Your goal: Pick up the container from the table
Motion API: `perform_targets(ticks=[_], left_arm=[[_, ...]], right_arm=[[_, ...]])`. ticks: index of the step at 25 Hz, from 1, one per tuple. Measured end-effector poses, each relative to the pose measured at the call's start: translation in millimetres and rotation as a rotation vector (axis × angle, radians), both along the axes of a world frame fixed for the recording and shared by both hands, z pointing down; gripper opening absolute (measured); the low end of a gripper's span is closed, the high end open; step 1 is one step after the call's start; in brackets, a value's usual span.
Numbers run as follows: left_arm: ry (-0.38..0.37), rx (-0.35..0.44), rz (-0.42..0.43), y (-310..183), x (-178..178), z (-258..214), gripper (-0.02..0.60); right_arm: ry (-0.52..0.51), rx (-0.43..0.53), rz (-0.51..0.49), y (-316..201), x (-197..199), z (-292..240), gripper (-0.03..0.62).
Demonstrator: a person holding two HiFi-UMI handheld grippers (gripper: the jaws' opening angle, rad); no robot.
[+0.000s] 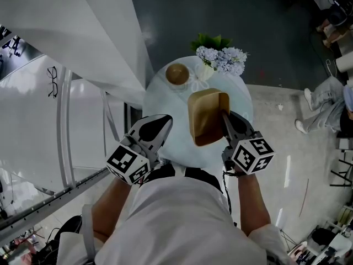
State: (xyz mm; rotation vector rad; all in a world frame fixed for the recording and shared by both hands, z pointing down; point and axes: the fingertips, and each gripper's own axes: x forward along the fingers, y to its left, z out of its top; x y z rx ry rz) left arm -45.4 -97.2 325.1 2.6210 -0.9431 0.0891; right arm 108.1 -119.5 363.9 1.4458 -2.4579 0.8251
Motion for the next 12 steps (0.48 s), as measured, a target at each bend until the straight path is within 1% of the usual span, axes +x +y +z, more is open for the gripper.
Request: perform_targets(ticks=[12], left_arm=[[-0.002,-0.005,0.0,-2.9,1.5,3.3,0.021]], right_arm=[[0.004,-0.009,-0.003,-3.3,0.9,6.2,0.025]])
